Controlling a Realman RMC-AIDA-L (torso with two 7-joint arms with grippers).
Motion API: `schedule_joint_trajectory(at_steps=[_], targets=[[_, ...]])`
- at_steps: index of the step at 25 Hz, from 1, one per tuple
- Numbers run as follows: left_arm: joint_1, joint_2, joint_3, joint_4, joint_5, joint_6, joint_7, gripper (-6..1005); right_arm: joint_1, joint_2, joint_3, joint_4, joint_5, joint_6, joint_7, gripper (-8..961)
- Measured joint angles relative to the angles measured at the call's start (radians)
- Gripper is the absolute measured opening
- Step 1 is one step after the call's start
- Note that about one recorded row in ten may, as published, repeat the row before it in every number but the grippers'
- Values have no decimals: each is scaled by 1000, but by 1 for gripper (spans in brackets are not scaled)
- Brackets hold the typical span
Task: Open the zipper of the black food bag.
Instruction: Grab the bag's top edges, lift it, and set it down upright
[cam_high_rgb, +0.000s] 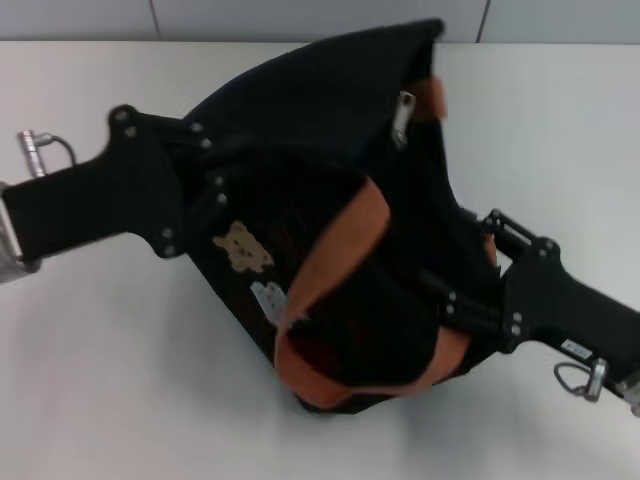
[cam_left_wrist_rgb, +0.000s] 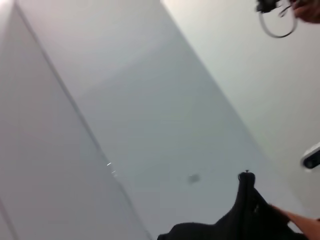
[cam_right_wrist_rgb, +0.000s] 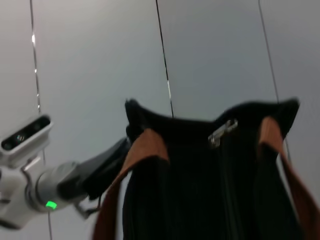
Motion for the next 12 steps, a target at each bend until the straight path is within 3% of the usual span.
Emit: schedule_joint_trajectory(at_steps=[3, 4, 7, 9, 12], targets=[[-4, -1, 76, -8, -35, 2, 30, 95, -9, 0, -14, 0, -5, 36, 0, 817], [4, -4, 201, -33, -100, 2, 130, 96, -6, 1, -16, 1, -8, 57, 0, 816], [11, -6, 266, -48, -139, 2, 188, 96, 9, 3, -24, 7, -9, 104, 0, 816], [25, -7, 377, -61, -207, 1, 260, 96, 17, 4, -29, 11, -9, 124, 0, 816], [30, -8, 395, -70, -212, -1, 309, 95, 17, 4, -29, 12, -10, 131, 0, 816]])
